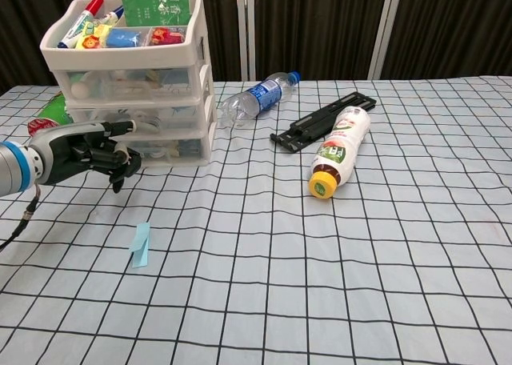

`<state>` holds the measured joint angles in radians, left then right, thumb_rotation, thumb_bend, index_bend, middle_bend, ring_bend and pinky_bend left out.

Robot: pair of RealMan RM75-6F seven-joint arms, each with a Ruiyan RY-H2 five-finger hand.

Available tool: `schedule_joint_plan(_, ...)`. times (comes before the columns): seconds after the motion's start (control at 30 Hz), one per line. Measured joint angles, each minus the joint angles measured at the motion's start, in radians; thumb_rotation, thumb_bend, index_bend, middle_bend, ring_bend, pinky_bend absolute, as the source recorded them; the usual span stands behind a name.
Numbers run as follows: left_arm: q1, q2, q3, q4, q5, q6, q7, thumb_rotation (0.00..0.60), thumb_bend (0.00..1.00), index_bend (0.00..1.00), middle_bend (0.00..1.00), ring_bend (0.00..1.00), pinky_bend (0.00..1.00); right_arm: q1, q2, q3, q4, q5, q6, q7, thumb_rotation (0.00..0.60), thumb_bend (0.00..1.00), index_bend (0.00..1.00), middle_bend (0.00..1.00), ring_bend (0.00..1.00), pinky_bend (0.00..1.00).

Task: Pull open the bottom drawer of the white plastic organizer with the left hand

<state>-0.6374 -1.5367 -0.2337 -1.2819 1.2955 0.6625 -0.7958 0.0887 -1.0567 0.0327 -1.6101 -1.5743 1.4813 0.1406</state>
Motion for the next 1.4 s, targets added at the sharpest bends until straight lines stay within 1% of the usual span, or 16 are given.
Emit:
schedule_joint_plan(0.13, 0.009, 0.007, 0.021, -0.003, 0.033, 0.013, -0.051, 0.600, 1.00, 0.15, 0.68, 0.72, 0.60, 0.000, 0.001, -0.001, -0.001, -0.001, 0.001, -0.001, 0.600, 0.03, 0.04, 0.00, 0.00, 0.00)
schedule_joint_plan(0.37, 0.018, 0.001, 0.049, 0.017, 0.062, 0.030, -0.093, 0.600, 1.00, 0.16, 0.68, 0.72, 0.60, -0.001, 0.001, 0.000, -0.003, 0.000, 0.002, -0.002, 0.600, 0.03, 0.04, 0.00, 0.00, 0.00)
schedule_joint_plan(0.43, 0.023, 0.001, 0.057, 0.019, 0.078, 0.051, -0.104, 0.600, 1.00, 0.15, 0.68, 0.72, 0.60, -0.001, 0.001, 0.000, -0.003, 0.002, 0.001, -0.002, 0.600, 0.03, 0.04, 0.00, 0.00, 0.00)
schedule_joint_plan(0.53, 0.030, 0.004, 0.071, 0.018, 0.101, 0.073, -0.126, 0.600, 1.00, 0.10, 0.68, 0.72, 0.60, 0.000, 0.000, 0.000, -0.003, 0.003, -0.002, -0.003, 0.600, 0.03, 0.04, 0.00, 0.00, 0.00)
schedule_joint_plan(0.6, 0.032, 0.007, 0.074, 0.017, 0.103, 0.077, -0.145, 0.600, 1.00, 0.06, 0.68, 0.72, 0.60, 0.001, -0.001, -0.001, -0.004, 0.001, -0.003, -0.006, 0.600, 0.03, 0.04, 0.00, 0.00, 0.00)
schedule_joint_plan(0.7, 0.036, 0.006, 0.078, 0.021, 0.105, 0.087, -0.185, 0.600, 1.00, 0.04, 0.68, 0.72, 0.60, 0.000, -0.002, -0.003, -0.006, -0.003, -0.001, -0.009, 0.600, 0.03, 0.04, 0.00, 0.00, 0.00)
schedule_joint_plan(0.93, 0.039, -0.015, 0.083, 0.055, 0.110, 0.096, -0.296, 0.600, 1.00, 0.04, 0.68, 0.72, 0.60, -0.001, -0.001, -0.002, -0.006, -0.001, 0.000, -0.007, 0.600, 0.03, 0.04, 0.00, 0.00, 0.00)
schedule_joint_plan(1.13, 0.019, -0.029, 0.090, 0.087, 0.135, 0.096, -0.358, 0.600, 1.00, 0.07, 0.68, 0.72, 0.60, 0.002, 0.000, -0.002, -0.005, -0.001, -0.003, -0.005, 0.600, 0.03, 0.04, 0.00, 0.00, 0.00)
schedule_joint_plan(1.27, 0.002, -0.031, 0.094, 0.092, 0.151, 0.096, -0.373, 0.600, 1.00, 0.07, 0.68, 0.72, 0.60, 0.002, -0.001, -0.004, -0.006, -0.005, -0.005, -0.010, 0.600, 0.03, 0.04, 0.00, 0.00, 0.00)
schedule_joint_plan(1.4, -0.006, -0.036, 0.096, 0.091, 0.152, 0.101, -0.366, 0.600, 1.00, 0.05, 0.68, 0.72, 0.60, 0.002, -0.001, -0.004, -0.007, -0.004, -0.004, -0.009, 0.600, 0.03, 0.04, 0.00, 0.00, 0.00)
